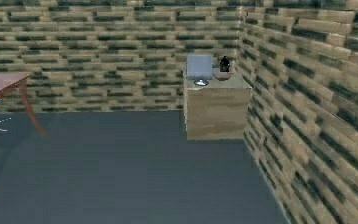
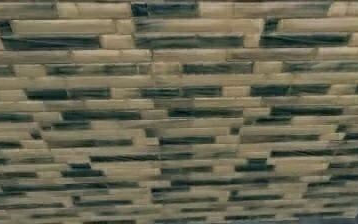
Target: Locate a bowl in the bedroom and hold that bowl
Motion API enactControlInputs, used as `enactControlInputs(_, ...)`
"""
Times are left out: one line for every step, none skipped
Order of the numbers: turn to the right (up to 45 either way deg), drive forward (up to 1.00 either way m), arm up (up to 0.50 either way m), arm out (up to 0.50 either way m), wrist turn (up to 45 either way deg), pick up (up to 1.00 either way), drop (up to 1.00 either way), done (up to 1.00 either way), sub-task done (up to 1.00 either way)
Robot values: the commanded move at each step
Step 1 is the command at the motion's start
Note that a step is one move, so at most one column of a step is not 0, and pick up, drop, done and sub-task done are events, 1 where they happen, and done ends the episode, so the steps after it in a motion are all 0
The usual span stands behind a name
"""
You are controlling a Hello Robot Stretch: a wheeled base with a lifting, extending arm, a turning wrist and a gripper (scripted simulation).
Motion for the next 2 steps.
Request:
enactControlInputs(0.0, 0.75, 0.00, 0.00, 0.0, 0.00, 0.00, 0.00, 0.00)
enactControlInputs(-12.0, 0.00, 0.00, 0.00, 0.0, 0.00, 0.00, 0.00, 0.00)
